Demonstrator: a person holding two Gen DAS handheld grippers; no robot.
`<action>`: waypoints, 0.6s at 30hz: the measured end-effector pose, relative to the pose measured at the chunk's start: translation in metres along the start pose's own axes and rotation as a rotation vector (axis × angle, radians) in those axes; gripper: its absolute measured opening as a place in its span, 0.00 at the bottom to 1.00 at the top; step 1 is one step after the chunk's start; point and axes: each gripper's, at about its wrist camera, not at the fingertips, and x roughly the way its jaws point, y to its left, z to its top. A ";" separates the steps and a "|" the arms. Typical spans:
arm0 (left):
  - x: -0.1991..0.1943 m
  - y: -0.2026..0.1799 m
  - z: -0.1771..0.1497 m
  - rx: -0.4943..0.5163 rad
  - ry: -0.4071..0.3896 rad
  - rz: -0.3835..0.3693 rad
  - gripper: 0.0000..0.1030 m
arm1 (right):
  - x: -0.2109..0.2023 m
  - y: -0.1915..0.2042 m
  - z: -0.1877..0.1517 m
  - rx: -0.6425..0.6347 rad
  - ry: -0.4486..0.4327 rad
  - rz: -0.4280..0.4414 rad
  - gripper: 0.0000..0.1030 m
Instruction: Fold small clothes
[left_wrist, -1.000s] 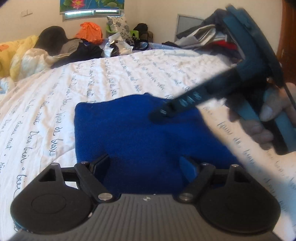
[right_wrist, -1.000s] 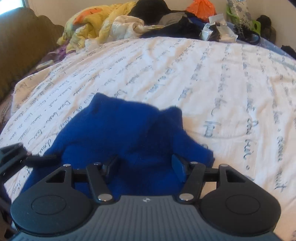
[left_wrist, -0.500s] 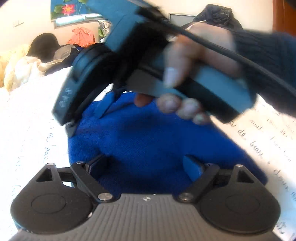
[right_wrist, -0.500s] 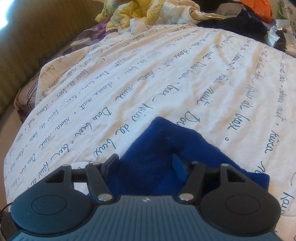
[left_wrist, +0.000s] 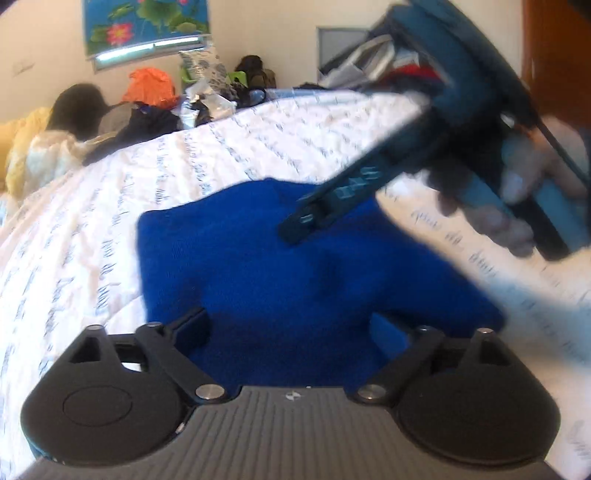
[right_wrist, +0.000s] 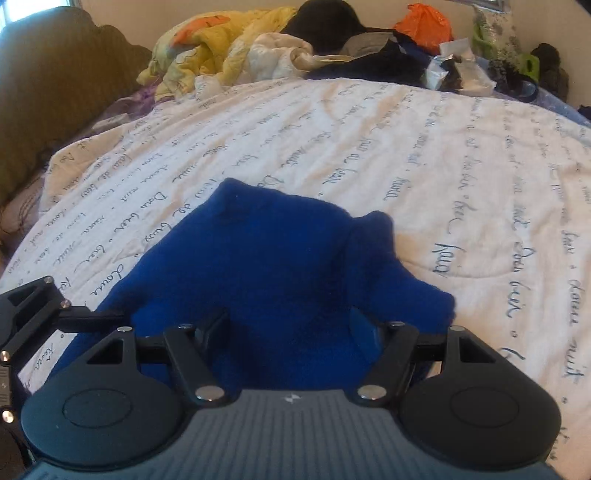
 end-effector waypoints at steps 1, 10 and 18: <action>-0.009 0.003 -0.004 -0.033 -0.001 -0.017 0.88 | -0.013 0.001 -0.003 0.012 -0.036 0.035 0.68; -0.004 0.014 -0.025 -0.107 0.079 0.014 0.88 | -0.017 0.022 -0.047 -0.045 -0.008 0.099 0.68; -0.038 0.055 -0.043 -0.472 0.099 -0.100 0.85 | -0.060 0.003 -0.089 0.214 0.031 0.095 0.74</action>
